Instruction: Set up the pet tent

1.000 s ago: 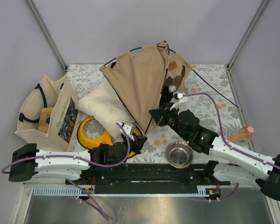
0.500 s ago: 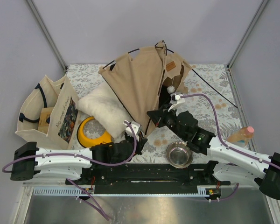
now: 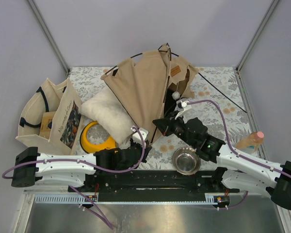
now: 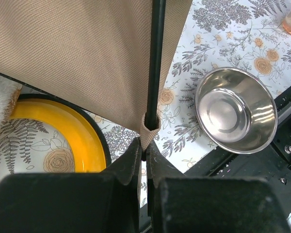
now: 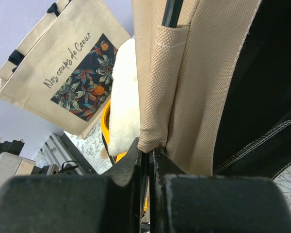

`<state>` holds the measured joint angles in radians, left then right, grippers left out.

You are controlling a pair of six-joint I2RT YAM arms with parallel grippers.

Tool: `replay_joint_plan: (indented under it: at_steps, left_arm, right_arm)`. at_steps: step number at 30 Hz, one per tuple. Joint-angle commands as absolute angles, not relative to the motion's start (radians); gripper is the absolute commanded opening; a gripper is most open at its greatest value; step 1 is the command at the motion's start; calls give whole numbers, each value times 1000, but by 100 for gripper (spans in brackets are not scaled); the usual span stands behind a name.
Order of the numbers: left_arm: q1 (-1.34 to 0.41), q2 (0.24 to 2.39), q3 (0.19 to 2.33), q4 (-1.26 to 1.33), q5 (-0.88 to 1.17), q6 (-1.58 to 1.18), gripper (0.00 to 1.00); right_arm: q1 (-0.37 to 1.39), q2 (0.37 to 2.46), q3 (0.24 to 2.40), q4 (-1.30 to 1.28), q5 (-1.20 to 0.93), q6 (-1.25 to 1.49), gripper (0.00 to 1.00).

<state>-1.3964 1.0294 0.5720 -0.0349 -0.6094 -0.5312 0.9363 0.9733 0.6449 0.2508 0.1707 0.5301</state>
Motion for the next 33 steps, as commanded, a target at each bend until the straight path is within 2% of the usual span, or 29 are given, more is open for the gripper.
replay_joint_plan:
  at_steps: [1, 9, 11, 13, 16, 18, 22, 25, 31, 33]
  left_arm:
    - [-1433, 1031, 610, -106, -506, -541, 0]
    - [-1430, 1031, 621, -83, -514, -534, 3]
    - [-1430, 1025, 620, -80, -518, -534, 11]
    - [-1430, 1014, 618, -77, -523, -534, 14]
    - [-1431, 993, 612, -78, -532, -538, 29]
    - [-1430, 971, 606, -89, -546, -546, 43]
    - [-1430, 913, 585, -141, -583, -575, 59]
    - [-1430, 849, 568, -198, -632, -612, 67]
    - [-1430, 709, 616, -389, -787, -672, 77]
    - [-1430, 669, 661, -469, -883, -704, 80]
  right_arm:
    - [894, 980, 647, 364, 221, 454, 0]
    - [894, 1005, 623, 405, 178, 547, 0]
    - [894, 1000, 623, 393, 172, 574, 0]
    - [894, 991, 627, 376, 153, 595, 0]
    - [894, 983, 635, 350, 133, 614, 0]
    - [894, 979, 641, 339, 126, 620, 0]
    - [894, 976, 666, 304, 120, 611, 0]
    - [894, 983, 712, 273, 109, 598, 0]
    - [894, 1083, 836, 193, 65, 592, 0]
    - [896, 1138, 870, 183, 48, 610, 4]
